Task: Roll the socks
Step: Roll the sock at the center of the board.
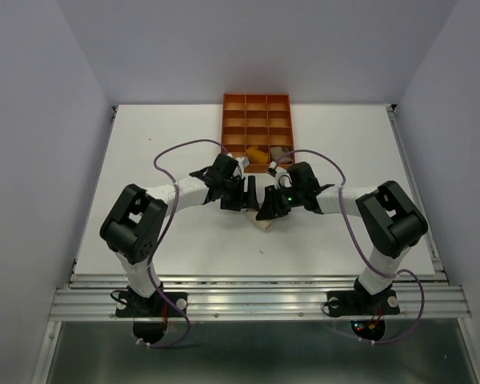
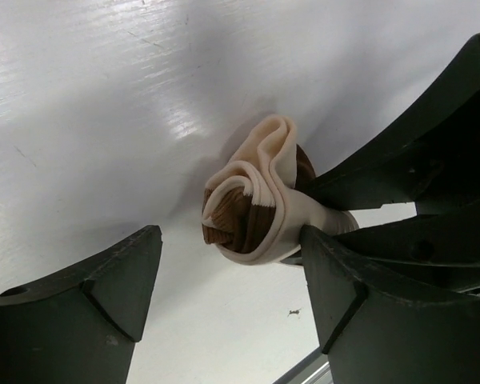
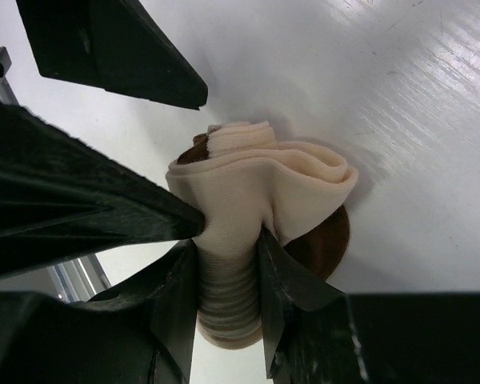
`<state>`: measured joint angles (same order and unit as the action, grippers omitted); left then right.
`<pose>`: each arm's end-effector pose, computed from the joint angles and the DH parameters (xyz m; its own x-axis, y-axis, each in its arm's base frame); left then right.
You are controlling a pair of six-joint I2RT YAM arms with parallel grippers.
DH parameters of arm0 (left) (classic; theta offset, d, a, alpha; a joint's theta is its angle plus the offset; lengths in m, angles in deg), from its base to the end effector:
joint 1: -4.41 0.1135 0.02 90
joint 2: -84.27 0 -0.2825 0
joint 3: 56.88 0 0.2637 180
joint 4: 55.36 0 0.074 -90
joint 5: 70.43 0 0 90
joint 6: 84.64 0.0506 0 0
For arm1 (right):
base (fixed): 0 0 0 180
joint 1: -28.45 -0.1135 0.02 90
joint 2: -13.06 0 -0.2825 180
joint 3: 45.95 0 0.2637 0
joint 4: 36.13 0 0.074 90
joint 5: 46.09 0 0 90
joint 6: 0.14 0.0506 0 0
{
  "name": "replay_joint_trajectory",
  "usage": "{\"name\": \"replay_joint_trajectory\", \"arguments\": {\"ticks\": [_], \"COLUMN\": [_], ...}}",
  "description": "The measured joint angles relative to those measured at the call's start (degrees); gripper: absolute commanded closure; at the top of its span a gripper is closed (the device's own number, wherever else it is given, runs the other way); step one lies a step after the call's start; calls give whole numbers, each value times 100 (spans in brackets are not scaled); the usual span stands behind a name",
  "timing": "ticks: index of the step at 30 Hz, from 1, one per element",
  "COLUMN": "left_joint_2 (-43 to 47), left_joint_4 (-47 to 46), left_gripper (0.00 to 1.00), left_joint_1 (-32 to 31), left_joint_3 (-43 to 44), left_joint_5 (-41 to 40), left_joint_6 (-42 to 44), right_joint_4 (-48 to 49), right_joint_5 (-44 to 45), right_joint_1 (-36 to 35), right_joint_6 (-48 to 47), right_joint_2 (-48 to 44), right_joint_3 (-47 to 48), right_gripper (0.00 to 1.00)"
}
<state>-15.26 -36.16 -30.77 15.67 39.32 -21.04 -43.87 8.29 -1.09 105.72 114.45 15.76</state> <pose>0.3056 -0.2364 0.1847 -0.8544 0.0902 -0.5118 0.3948 0.7531 -0.5262 0.2958 0.2015 0.1373 -0.8195 -0.2090 -0.5337 -0.5402 0.5926 0.5974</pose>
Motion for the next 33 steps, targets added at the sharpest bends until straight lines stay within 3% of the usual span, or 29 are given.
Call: {"name": "replay_joint_trajectory", "arguments": {"ticks": [5, 8, 12, 14, 16, 17, 19, 25, 33], "left_joint_2": [-157, -236, -289, -299, -330, -352, -369, -442, -765], "left_joint_4": [-55, -142, -273, -313, -339, -361, -358, -22, 767], "left_gripper": [37, 54, 68, 73, 85, 90, 96, 99, 100], "left_joint_1": [0, 0, -2, -4, -7, -7, -11, -153, -275], "left_joint_3": [94, 138, 140, 140, 140, 140, 142, 365, 1016], "left_joint_5": [146, 352, 525, 546, 551, 549, 514, 177, -157], "left_joint_6": [-35, -72, -120, -111, -129, -142, -157, -151, -199], "right_joint_4": [2, 4, 4, 4, 0, -4, -28, -455, -1185], "right_joint_5": [-13, -20, -17, -15, -9, 7, 46, 385, 1443], "right_joint_1": [0, 0, 0, 0, 0, 0, 0, -33, -299], "right_joint_6": [-37, -59, -66, -66, -63, -63, -72, -310, -813], "right_joint_2": [0, 2, 2, 2, -2, -9, -33, -398, -1272], "right_joint_3": [0, 0, 0, 0, 0, 0, 0, -2, -138], "right_gripper": [99, 99, 97, 89, 79, 61, 54, 35, 32]}}
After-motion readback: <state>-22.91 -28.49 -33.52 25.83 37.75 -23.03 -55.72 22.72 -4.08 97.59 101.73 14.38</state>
